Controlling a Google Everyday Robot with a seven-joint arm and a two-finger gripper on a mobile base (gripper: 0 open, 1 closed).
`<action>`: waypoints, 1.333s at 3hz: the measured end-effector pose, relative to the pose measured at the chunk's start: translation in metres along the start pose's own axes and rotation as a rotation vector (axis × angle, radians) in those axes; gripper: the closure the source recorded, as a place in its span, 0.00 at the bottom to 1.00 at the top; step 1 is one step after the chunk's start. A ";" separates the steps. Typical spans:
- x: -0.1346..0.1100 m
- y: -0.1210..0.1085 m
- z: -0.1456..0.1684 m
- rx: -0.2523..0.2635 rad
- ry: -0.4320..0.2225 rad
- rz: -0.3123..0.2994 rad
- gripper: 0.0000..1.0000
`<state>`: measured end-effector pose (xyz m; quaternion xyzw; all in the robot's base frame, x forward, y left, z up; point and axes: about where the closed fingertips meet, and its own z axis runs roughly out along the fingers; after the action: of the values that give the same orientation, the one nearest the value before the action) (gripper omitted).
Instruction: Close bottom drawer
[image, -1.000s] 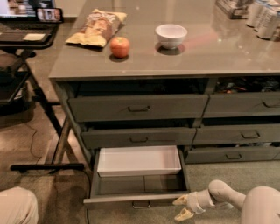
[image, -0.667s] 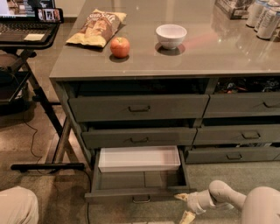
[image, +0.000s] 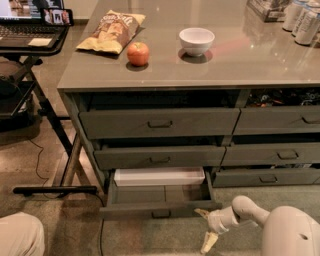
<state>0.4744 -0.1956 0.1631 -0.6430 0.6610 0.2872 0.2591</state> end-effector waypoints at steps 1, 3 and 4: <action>-0.009 -0.026 -0.001 0.006 -0.005 -0.050 0.00; -0.010 -0.054 -0.006 0.054 0.021 -0.074 0.19; -0.009 -0.056 -0.006 0.060 0.026 -0.074 0.42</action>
Offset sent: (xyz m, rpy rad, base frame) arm 0.0663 0.0045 0.0190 0.0007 -0.1096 0.0447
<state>0.5307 -0.1941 0.1714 -0.6625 0.6484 0.2493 0.2802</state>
